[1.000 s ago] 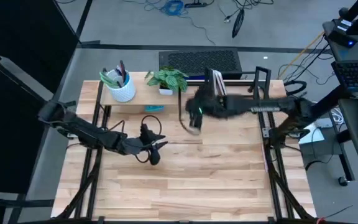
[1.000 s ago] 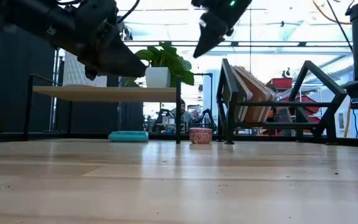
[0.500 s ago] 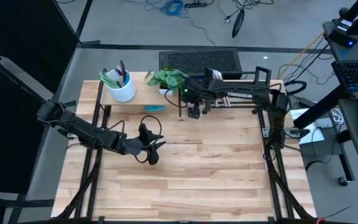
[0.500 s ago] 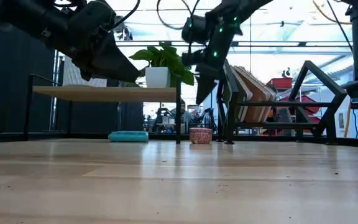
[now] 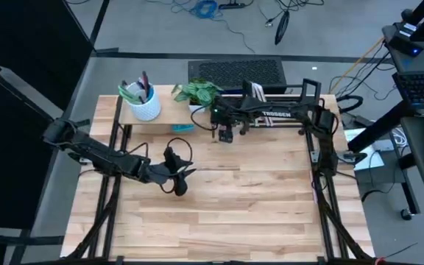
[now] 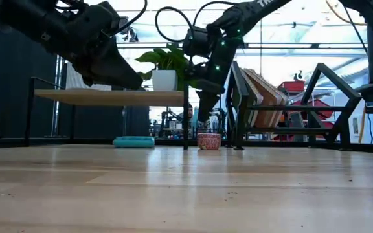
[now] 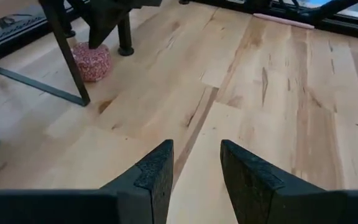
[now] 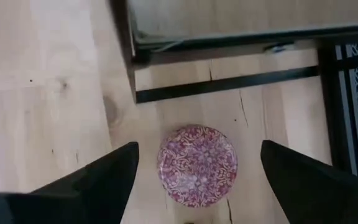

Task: Stock shelves
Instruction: Put the red scented candle under the shelf

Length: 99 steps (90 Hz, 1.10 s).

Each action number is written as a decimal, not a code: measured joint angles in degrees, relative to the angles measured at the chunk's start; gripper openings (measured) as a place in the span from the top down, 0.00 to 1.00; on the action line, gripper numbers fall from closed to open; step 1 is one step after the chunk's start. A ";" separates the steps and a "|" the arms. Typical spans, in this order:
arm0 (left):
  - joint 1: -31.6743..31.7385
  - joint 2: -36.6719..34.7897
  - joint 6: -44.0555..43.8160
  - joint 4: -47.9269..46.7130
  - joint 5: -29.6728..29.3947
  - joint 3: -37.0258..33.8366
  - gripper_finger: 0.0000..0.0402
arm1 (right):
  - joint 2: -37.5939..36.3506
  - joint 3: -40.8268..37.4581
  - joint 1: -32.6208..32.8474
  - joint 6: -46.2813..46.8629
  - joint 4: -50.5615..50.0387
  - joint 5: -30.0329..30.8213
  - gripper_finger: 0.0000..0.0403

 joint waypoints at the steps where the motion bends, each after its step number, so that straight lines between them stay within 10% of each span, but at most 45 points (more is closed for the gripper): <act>1: -0.05 0.00 0.00 0.00 0.00 0.00 0.70 | -0.05 0.00 0.00 -0.01 -0.12 0.06 0.21; 99: -0.85 0.00 -1.49 0.00 1.42 0.00 0.70 | -3.47 -5.11 -3.85 -4.04 1.65 -2.52 0.21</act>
